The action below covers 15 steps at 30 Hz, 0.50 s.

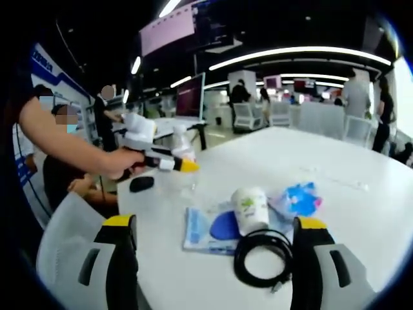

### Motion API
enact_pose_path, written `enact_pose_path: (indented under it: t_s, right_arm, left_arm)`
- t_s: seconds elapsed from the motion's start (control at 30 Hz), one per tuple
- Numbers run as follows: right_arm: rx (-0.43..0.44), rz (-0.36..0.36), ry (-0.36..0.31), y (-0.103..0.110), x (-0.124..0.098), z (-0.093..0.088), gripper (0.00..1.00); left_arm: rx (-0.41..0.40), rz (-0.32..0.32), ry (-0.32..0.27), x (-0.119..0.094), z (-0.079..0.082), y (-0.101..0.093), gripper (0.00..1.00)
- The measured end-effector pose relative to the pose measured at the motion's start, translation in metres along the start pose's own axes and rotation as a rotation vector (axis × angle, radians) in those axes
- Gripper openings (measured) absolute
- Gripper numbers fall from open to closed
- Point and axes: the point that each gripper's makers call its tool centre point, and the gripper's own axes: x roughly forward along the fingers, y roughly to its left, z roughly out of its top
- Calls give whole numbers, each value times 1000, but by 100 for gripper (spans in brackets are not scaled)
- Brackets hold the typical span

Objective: Arrange the tabletop items into an orderly group along one side of the table until the central work area is clear of visible clutter.

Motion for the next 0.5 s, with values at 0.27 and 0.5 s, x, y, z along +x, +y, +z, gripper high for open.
enact_pose_path:
  t_s: [0.27,0.5]
  right_arm:
    - [14,-5,9,-5,1,-7,98]
    - [28,-19,14,-11,1,-9,98]
  left_arm:
    - [-5,-8,4,12,7,5,41]
    - [-5,-19,7,26,10,5,41]
